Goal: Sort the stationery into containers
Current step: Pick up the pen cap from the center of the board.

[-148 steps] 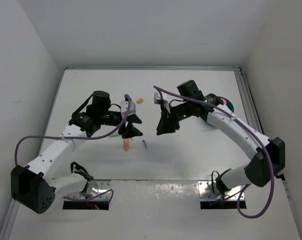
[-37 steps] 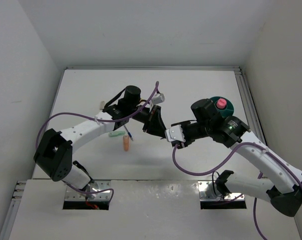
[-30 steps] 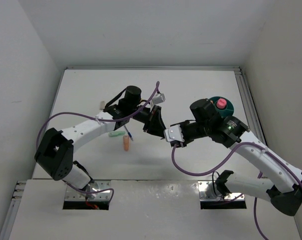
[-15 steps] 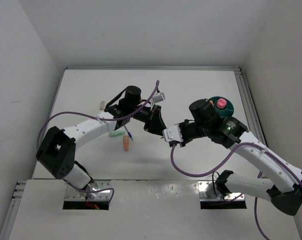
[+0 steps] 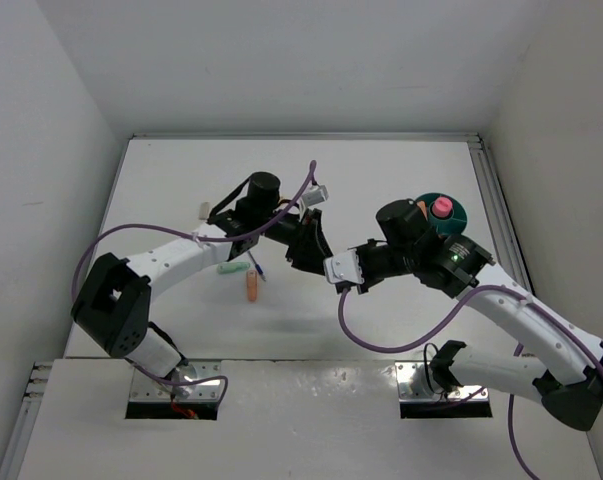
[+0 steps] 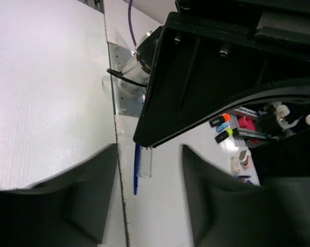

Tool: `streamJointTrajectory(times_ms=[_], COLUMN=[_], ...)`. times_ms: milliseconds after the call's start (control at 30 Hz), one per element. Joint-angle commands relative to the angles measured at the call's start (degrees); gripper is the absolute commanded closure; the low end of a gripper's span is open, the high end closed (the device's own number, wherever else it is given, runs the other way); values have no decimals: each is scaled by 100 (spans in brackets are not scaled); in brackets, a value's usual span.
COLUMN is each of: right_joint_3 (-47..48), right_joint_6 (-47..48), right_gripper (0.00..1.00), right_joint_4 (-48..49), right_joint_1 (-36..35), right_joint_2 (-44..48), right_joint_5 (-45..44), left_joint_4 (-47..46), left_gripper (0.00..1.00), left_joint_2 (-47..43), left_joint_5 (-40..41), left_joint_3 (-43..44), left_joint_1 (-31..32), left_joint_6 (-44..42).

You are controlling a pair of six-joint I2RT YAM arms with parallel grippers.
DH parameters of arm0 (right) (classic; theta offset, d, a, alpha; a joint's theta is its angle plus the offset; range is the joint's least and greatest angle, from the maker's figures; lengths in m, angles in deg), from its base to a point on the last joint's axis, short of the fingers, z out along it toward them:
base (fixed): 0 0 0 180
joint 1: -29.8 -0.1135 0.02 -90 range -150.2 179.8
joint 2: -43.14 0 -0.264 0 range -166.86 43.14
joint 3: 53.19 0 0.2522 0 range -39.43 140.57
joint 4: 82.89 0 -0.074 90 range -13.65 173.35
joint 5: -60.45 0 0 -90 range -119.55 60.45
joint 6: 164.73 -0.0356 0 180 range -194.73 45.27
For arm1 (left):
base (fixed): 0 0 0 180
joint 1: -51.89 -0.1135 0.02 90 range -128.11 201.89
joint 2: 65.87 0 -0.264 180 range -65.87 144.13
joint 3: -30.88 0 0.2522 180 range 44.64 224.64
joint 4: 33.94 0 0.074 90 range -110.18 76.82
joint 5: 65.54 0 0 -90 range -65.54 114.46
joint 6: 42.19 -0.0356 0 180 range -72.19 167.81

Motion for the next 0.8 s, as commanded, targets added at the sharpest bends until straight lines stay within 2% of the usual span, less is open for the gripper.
streamJointTrajectory(times_ms=[0, 67, 167, 300, 400, 433, 500, 533, 633, 767], right_joint_3=[-22, 4, 31, -74, -110, -118, -127, -110, -118, -49], right_joint_6=[-182, -243, -541, -1296, -2446, -3137, -3896, -4631, -6012, -6948], right_gripper=[100, 100, 100, 100, 100, 100, 100, 100, 100, 100], right_joint_4=[199, 207, 339, 672, 1033, 1173, 1664, 1840, 2614, 3389], right_joint_1=[0, 52, 202, 561, 947, 1027, 1290, 1370, 1546, 1591], right_joint_2=[22, 30, 66, 118, 75, 66, 22, 4, -75, -189], right_joint_5=[-47, -29, 15, 260, 787, 928, 1392, 1577, 2106, 2440], left_joint_4=[128, 217, 305, 427, 682, 683, 883, 876, 920, 1157], left_gripper=[38, 16, 14, 16, 21, 24, 27, 30, 30, 30], left_joint_2=[-304, -365, -497, -1041, -1366, -1429, -1587, -1648, -1930, -2018], left_joint_5=[-107, -10, 122, 525, 737, 720, 554, 501, 649, 912], left_joint_3=[60, 16, 16, -2, -2, -28, -98, -168, -204, -11], left_joint_1=[-111, -234, -655, -1322, -1552, -1561, -1562, -1535, -1342, -1184], left_joint_6=[-243, -366, -497, -927, -1429, -1578, -1737, -1807, -2035, -2159])
